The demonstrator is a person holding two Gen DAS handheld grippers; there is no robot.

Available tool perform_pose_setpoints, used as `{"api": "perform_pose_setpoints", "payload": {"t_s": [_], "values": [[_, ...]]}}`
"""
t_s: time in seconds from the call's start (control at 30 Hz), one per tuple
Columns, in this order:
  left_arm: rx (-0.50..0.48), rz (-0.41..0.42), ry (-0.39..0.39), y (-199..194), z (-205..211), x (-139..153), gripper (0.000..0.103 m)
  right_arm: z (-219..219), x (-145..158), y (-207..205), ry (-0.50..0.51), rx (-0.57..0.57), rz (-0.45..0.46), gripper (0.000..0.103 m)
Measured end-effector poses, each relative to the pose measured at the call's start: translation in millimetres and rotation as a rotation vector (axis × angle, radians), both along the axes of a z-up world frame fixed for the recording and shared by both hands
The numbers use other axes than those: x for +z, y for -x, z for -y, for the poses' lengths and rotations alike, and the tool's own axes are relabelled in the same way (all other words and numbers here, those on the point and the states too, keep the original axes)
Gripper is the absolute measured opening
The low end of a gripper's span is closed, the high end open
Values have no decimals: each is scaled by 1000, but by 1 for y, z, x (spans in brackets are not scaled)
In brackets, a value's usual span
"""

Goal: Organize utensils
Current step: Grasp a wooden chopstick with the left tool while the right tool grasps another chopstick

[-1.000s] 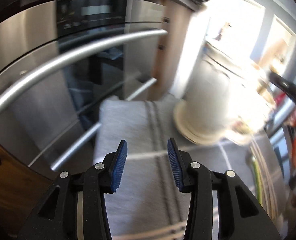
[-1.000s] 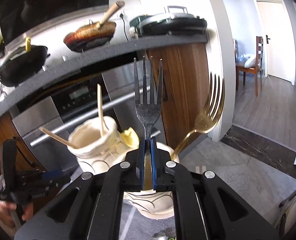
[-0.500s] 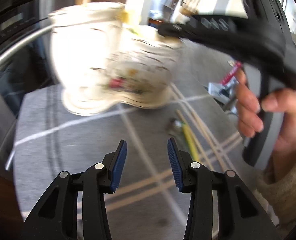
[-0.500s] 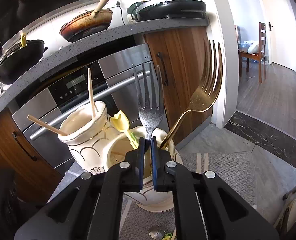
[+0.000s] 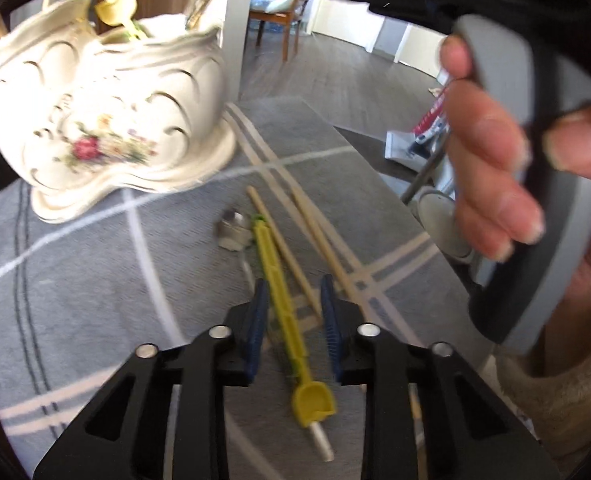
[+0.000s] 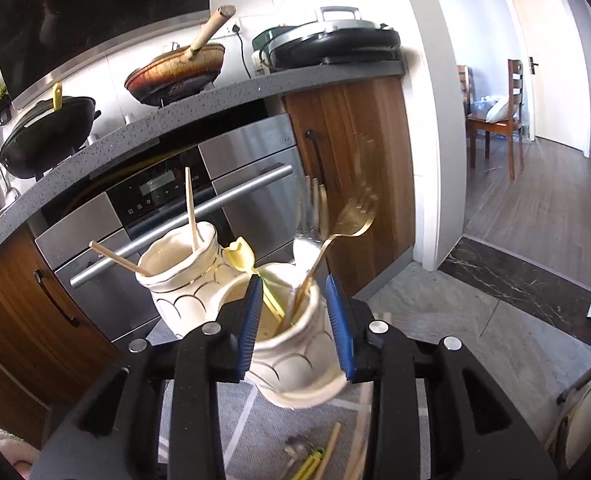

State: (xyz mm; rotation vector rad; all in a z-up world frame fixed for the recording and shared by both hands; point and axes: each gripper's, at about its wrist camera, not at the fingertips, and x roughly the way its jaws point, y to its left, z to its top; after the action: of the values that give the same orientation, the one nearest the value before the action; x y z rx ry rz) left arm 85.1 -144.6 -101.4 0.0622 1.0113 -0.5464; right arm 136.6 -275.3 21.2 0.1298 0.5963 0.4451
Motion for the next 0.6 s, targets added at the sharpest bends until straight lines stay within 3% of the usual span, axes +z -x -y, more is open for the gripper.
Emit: {"api": "perform_pose_setpoints", "payload": {"t_s": [0.23, 0.6], "values": [[16, -23, -61, 5, 27, -13, 11, 35, 3, 26, -24, -56, 10, 33], [58, -19, -101, -4, 32, -20, 11, 68, -48, 71, 67, -74, -191, 33]]}}
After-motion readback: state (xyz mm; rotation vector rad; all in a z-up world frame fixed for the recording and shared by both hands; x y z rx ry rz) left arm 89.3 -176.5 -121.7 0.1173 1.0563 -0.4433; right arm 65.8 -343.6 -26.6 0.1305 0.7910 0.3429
